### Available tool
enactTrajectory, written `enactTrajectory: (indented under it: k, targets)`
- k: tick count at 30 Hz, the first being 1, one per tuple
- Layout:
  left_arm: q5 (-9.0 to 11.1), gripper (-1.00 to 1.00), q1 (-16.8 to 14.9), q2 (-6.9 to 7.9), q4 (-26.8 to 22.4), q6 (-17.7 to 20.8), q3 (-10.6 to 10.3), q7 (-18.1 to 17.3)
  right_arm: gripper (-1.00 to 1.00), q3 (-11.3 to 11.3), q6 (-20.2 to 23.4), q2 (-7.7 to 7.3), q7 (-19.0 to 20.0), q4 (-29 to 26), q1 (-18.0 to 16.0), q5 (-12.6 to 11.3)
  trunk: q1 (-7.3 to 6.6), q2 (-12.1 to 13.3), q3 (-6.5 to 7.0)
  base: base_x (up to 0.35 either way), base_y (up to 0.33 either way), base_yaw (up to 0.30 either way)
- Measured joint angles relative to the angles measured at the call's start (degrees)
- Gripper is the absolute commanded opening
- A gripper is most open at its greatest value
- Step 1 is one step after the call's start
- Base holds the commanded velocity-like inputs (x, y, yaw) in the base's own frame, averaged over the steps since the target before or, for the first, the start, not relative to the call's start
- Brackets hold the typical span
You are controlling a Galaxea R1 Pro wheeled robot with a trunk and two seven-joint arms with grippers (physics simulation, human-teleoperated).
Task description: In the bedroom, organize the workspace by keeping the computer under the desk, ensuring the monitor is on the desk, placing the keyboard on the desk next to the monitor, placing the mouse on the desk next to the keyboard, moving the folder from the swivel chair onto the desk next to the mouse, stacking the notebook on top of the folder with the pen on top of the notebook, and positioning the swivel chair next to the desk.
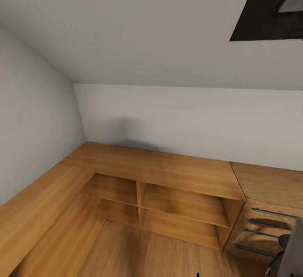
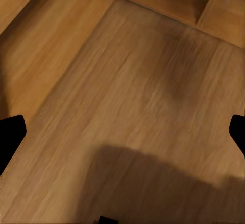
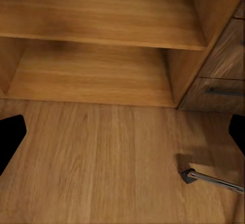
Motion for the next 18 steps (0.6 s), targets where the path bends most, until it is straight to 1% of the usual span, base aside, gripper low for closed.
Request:
enactTrajectory:
  k: [6,7,9,10,11,12,13,16,18]
  targets:
    - [0.1,1.0,0.0,0.37,4.5,-0.9,0.0,-0.2,1.0,0.0,0.0,-0.18,0.2,1.0,0.5,0.2,0.0,0.0,0.18,0.244,0.261,-0.275]
    - [0.2,1.0,0.1,1.01,5.3,-3.4,0.2,-0.2,1.0,-0.1,-0.2,-0.43,0.3,1.1,2.2,0.8,0.0,0.0,0.2,0.242,0.265,-0.273]
    - [0.2,1.0,0.7,1.37,5.5,-5.6,0.0,-0.2,1.0,0.0,-0.3,-0.66,0.4,1.1,4.1,1.7,0.0,0.0,0.28,0.241,0.265,-0.268]
    - [0.3,1.0,1.3,1.6,5.6,-8.0,0.1,-0.3,1.0,-0.1,-0.6,-1.0,0.4,1.2,5.7,2.4,0.0,0.0,0.31,0.241,0.266,-0.264]
    - [0.3,1.0,1.6,1.68,5.6,-9.2,0.0,-0.3,1.0,0.0,-0.7,-1.2,0.5,1.2,6.5,2.9,0.0,0.0,0.35,0.238,0.267,-0.26]
    - [0.3,1.0,2.2,1.71,5.7,-11.7,0.0,-0.4,1.0,0.0,-1.4,-1.53,0.6,1.2,7.6,3.7,0.0,0.0,0.39,0.219,0.276,-0.256]
    - [0.3,1.0,2.8,1.57,5.7,-14.5,-0.1,-0.5,1.0,0.1,-3.2,-1.77,1.1,1.2,9.0,4.9,0.0,0.0,0.43,0.209,0.28,-0.255]
    - [0.2,1.0,3.2,1.01,5.8,-16.4,-0.2,-0.6,1.0,0.3,-5.5,-1.8,2.4,1.2,10.4,5.7,0.01,0.0,0.56,0.17,0.236,-0.253]
    - [0.2,1.0,3.3,0.83,5.8,-16.8,-0.2,-0.6,1.0,0.2,-6.1,-1.8,3.2,1.2,10.8,5.9,0.01,0.0,0.65,0.102,0.139,-0.252]
